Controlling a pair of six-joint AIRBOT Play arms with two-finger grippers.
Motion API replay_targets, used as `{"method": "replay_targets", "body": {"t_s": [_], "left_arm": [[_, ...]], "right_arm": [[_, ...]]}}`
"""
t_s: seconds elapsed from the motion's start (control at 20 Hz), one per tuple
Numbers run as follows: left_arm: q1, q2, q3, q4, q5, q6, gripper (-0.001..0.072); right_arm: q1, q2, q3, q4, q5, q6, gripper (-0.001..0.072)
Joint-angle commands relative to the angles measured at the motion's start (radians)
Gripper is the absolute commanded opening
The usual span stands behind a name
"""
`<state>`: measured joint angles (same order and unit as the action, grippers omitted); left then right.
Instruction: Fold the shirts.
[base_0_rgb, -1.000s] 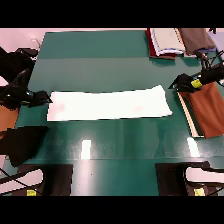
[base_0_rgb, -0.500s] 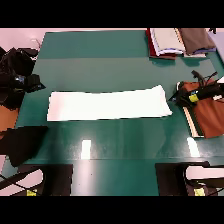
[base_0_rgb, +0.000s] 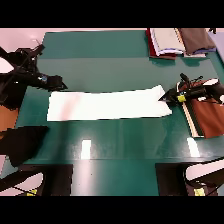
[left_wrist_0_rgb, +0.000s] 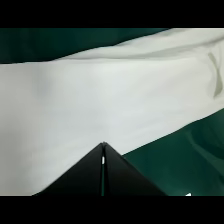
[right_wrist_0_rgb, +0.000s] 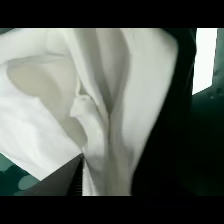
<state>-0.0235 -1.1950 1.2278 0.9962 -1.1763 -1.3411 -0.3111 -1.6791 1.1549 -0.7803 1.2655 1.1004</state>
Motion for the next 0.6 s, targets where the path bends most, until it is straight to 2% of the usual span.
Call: {"method": "replay_targets", "body": {"t_s": [0.0, 0.05, 0.35, 0.55], "left_arm": [[-0.113, -0.006, 0.002, 0.0, 0.056, -0.045, 0.0025], [-0.149, -0.02, 0.002, -0.001, 0.084, -0.057, 0.0025], [-0.364, -0.238, 0.015, -0.01, 0.287, -0.066, 0.0024], [-0.444, -0.46, 0.145, -0.014, 0.312, -0.071, 0.0024]], "right_arm": [[0.036, -0.021, 0.018, 0.004, -0.012, -0.016, 0.0167], [0.045, -0.013, 0.018, 0.004, -0.015, -0.039, 0.0026], [0.055, 0.19, 0.068, 0.03, 0.019, -0.041, 0.0012], [0.113, 0.295, 0.231, 0.029, 0.108, 0.082, 0.0012]]}}
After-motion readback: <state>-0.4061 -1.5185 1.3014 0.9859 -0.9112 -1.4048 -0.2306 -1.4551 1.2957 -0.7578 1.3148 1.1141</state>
